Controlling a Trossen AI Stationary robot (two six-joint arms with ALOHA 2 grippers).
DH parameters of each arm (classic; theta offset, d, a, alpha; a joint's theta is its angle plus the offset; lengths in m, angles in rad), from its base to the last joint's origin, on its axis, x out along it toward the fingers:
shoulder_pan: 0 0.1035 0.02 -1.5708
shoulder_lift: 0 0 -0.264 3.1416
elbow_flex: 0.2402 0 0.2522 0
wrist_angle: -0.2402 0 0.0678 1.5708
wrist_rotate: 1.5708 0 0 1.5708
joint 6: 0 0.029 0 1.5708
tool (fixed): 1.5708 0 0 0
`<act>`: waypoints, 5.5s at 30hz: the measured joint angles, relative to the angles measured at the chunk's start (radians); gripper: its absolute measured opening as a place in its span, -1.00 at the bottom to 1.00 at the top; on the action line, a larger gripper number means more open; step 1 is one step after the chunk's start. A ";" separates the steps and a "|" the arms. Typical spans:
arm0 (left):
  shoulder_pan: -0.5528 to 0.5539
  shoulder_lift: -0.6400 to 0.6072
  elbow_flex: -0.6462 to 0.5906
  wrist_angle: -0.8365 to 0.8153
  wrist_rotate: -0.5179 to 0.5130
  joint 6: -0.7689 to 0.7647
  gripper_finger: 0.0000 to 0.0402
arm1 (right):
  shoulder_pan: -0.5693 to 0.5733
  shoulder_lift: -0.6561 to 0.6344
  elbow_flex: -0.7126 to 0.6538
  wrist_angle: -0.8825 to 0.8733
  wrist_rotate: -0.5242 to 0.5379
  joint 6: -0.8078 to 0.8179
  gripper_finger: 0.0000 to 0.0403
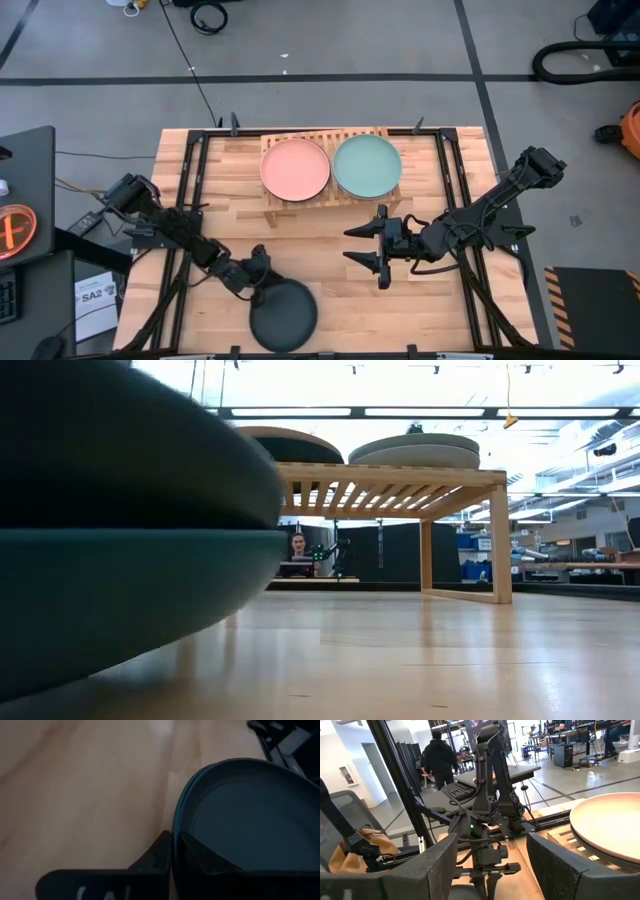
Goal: Place and stack plates onto a shelf
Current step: Stack the black plate on top of the pink plate on shelf
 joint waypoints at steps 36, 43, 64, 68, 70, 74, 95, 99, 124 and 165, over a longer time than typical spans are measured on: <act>0.142 0.000 0.000 -0.005 -0.135 -0.095 -0.87 | 0.043 0.321 0.024 -0.191 -0.016 0.942 0.02; 0.142 0.000 0.000 -0.005 -0.134 -0.095 -0.87 | -0.010 0.430 0.166 -0.347 -0.078 0.909 -0.10; 0.142 0.000 0.000 -0.007 -0.133 -0.094 -0.87 | -0.060 0.525 0.325 -0.727 -0.172 0.975 -0.14; 0.142 0.000 0.000 -0.007 -0.133 -0.094 -0.87 | -0.060 0.525 0.325 -0.729 -0.175 0.970 -0.14; 0.142 0.000 0.000 -0.007 -0.133 -0.094 -0.87 | -0.060 0.525 0.325 -0.740 -0.175 0.972 -0.14; 0.142 0.000 0.000 -0.007 -0.133 -0.094 -0.87 | -0.060 0.525 0.325 -0.750 -0.180 0.971 -0.14; 0.142 0.000 0.000 -0.009 -0.134 -0.095 -0.84 | -0.066 0.603 0.324 -0.711 -0.233 0.993 -0.37; 0.142 0.000 0.000 -0.011 -0.134 -0.096 -0.84 | -0.066 0.603 0.324 -0.710 -0.233 0.993 -0.56; 0.145 0.000 0.000 -0.005 -0.114 -0.146 -0.81 | -0.088 0.603 0.323 -0.742 -0.273 1.074 -0.88; 0.093 -0.093 0.000 -0.099 -0.017 -0.038 -0.29 | -0.092 0.602 0.323 -0.690 -0.223 0.934 -0.93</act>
